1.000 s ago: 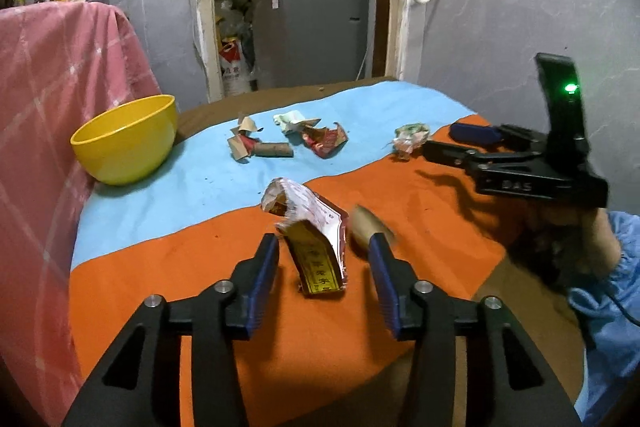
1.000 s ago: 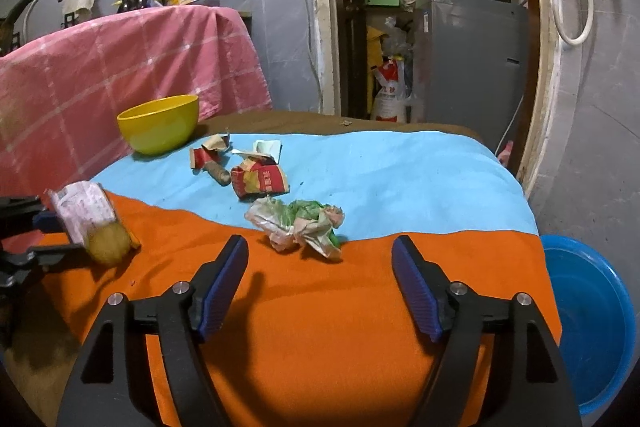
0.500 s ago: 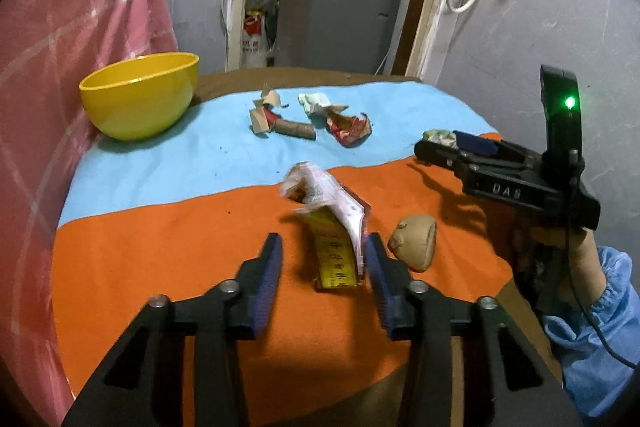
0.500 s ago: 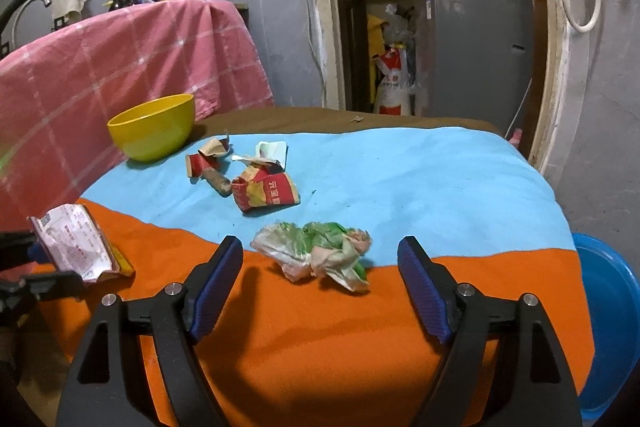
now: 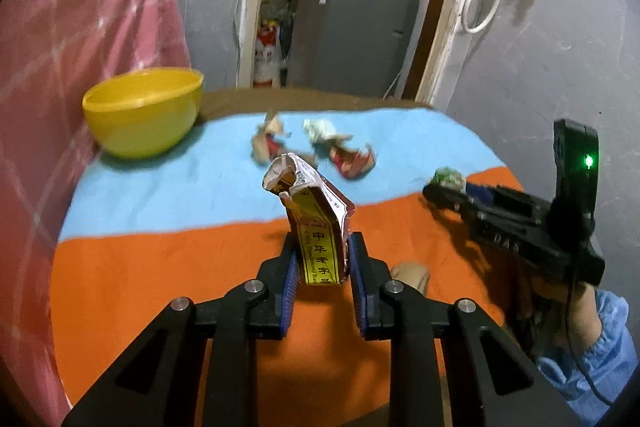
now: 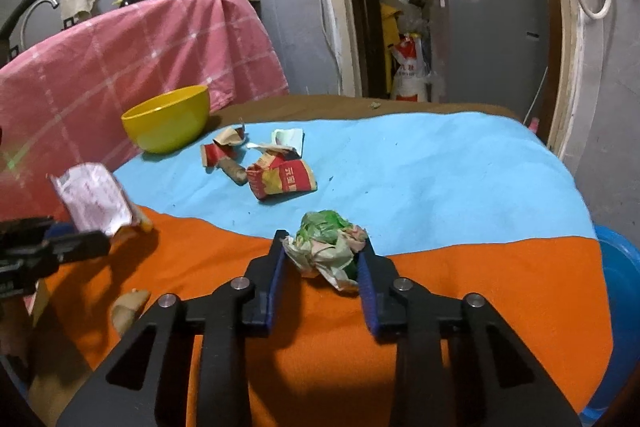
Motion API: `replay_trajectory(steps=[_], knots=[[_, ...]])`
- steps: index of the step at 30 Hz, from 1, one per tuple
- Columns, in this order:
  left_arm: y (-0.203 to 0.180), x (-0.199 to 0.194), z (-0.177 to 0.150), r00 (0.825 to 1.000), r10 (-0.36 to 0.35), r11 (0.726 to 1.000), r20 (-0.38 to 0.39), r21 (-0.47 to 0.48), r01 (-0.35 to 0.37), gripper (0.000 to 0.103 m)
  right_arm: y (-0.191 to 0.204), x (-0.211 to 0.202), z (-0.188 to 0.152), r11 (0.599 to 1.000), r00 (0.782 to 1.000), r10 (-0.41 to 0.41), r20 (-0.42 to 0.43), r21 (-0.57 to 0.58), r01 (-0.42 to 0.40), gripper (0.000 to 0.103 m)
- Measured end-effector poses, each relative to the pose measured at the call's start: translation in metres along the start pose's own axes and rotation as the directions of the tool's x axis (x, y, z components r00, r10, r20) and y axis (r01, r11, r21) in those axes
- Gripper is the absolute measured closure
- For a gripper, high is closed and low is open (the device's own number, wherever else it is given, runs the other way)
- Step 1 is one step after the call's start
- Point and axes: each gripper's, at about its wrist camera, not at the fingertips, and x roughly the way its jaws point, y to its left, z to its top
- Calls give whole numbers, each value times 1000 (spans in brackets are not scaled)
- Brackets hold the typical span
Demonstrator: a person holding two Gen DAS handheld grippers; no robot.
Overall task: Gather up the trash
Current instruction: 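Lift the crumpled paper with the right tool while the left tool lifts the yellow wrapper, then carry the paper and yellow wrapper over the blue bucket with both tools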
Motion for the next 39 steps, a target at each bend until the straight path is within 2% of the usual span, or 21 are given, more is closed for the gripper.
replay_trajectory(steps=[5,9,11,16,22,26,31,35,39], knots=[[-22,-3,16,997,-1,1000,79,28,-1,83,-6,-20,1,1000,996,-18,84,3,18,75],[-41,-1,33,990,-34,999,137,40,29,83,-14,-55,4,997,970,-80,229,6,81,75],[-55,2,42,984,-62,997,169,58,53,83,-19,-74,5,994,949,-109,295,15,110,75],[-88,5,57,969,-126,989,213,104,106,83,-34,-115,0,980,879,-194,435,43,195,75],[-142,20,78,954,-219,965,207,189,180,83,-64,-151,-7,951,797,-307,520,132,281,75],[-181,34,89,940,-284,937,188,261,230,83,-95,-166,-15,919,763,-394,512,226,322,75],[-219,58,90,934,-328,911,141,308,273,83,-130,-182,-28,871,740,-485,465,330,364,75],[-241,87,86,936,-347,903,51,286,320,83,-154,-187,-39,831,747,-537,393,401,386,74],[-260,116,84,939,-339,903,-50,262,340,82,-178,-183,-46,792,775,-555,300,476,383,73]])
